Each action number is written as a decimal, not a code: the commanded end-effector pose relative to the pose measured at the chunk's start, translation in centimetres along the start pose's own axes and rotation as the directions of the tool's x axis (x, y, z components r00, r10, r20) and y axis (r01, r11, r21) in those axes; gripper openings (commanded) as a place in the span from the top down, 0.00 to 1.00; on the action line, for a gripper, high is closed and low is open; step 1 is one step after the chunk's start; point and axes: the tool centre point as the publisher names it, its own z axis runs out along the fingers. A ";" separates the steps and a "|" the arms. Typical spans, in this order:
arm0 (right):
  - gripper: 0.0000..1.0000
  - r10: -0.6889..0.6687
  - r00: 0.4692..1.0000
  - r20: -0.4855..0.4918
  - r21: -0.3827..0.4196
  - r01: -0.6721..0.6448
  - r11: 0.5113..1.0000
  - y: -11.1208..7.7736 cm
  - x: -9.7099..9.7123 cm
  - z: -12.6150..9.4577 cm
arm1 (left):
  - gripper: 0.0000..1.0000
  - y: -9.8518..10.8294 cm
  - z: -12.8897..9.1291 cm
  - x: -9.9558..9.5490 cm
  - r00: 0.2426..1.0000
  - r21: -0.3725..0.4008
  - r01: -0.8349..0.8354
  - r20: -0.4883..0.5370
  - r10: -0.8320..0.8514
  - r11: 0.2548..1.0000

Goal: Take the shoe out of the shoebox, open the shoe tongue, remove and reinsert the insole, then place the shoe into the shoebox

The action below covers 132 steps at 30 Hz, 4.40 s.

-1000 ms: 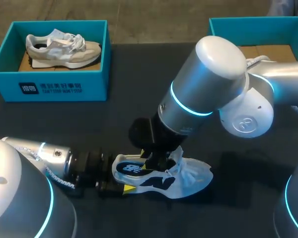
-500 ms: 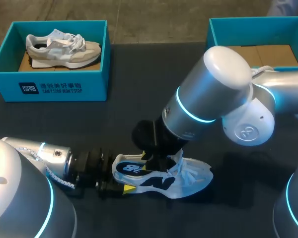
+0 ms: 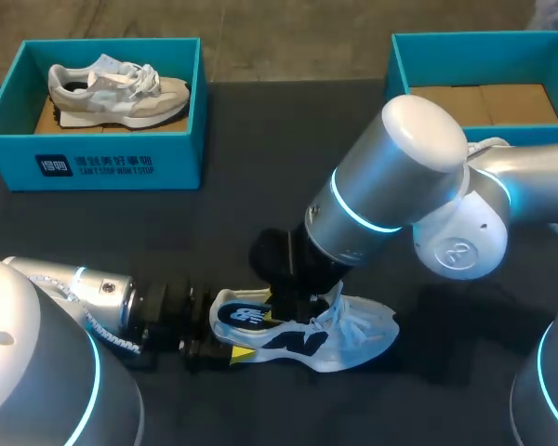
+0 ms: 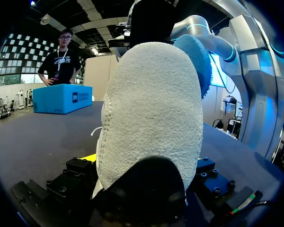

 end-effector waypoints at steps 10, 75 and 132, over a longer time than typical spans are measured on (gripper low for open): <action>0.88 0.017 1.000 -0.026 -0.007 -0.017 1.000 -0.2 0.7 1.0 | 1.00 0.3 0.0 -0.2 1.000 -0.002 0.001 0.002 -0.001 1.000; 1.00 0.149 0.981 -0.123 -0.648 -0.193 0.737 7.5 -0.6 -15.1 | 1.00 0.3 0.0 -0.2 1.000 -0.002 0.001 0.002 -0.001 1.000; 1.00 0.418 0.908 -0.017 -0.743 -0.291 0.603 10.8 2.1 -35.5 | 1.00 0.3 0.0 -0.2 1.000 -0.002 0.001 0.002 -0.001 1.000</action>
